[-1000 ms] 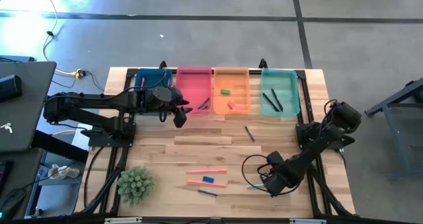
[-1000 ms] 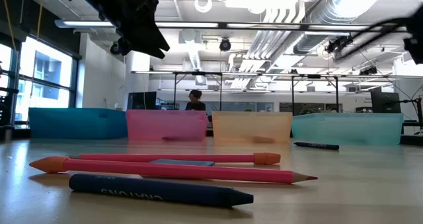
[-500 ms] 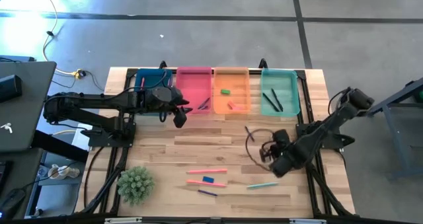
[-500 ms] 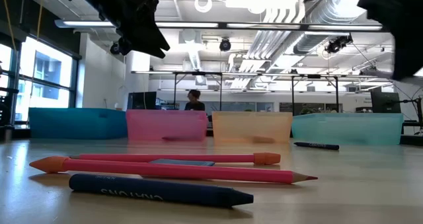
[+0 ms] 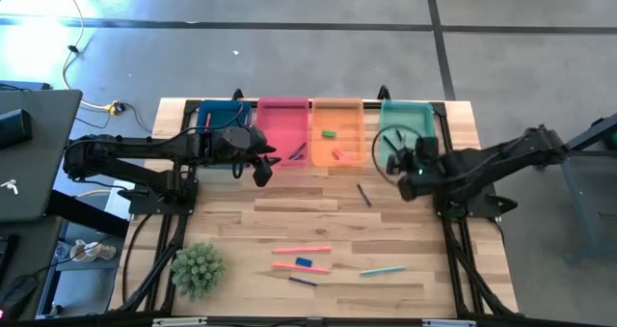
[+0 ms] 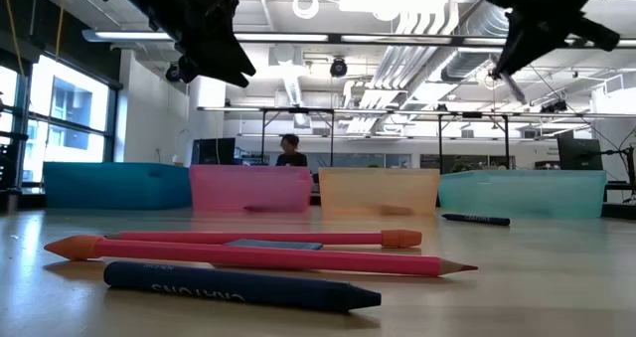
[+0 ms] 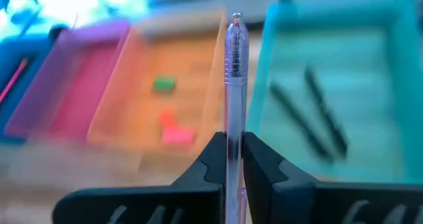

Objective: Sort crayons/erasers/pens/pencils in bins
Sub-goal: Put the purple pen into the green bin

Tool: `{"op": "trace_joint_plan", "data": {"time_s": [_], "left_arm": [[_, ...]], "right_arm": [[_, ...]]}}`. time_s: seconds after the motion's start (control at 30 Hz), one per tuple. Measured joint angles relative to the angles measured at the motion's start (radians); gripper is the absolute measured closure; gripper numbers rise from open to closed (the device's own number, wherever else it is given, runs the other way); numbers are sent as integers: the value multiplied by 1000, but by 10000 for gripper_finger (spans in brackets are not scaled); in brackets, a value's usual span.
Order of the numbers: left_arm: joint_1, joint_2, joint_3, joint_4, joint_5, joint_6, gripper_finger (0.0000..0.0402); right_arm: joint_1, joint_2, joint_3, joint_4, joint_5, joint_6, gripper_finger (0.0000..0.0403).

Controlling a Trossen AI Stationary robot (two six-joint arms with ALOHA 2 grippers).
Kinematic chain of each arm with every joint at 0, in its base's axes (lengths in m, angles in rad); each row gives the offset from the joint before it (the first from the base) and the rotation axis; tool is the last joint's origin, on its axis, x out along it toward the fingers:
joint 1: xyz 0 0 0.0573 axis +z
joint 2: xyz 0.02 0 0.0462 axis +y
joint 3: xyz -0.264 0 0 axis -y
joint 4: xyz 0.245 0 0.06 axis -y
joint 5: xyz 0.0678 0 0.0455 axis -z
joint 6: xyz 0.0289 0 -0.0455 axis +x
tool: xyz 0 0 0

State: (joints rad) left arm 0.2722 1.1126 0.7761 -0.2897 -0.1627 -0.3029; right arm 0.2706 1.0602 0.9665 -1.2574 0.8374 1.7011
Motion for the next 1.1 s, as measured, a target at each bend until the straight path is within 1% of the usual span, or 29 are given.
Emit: {"op": "trace_joint_plan", "data": {"time_s": [0.23,0.3,0.4,0.57,0.63,0.8,1.1], "left_arm": [[0,0,0,0,-2,42,239],[0,0,0,0,-2,44,239],[0,0,0,0,-2,70,239],[0,0,0,-1,-2,71,239],[0,0,0,-1,-3,71,239],[0,0,0,-1,-3,71,239],[0,0,0,-2,-5,70,239]], "right_arm": [[-199,-36,0,1,110,-222,395],[-254,-34,0,5,115,-277,395],[-340,-18,0,33,95,-426,395],[-489,16,0,74,-12,-704,395],[-550,34,0,77,-61,-786,395],[-696,83,0,100,-196,-950,395],[-919,171,0,259,-479,-1210,395]]}}
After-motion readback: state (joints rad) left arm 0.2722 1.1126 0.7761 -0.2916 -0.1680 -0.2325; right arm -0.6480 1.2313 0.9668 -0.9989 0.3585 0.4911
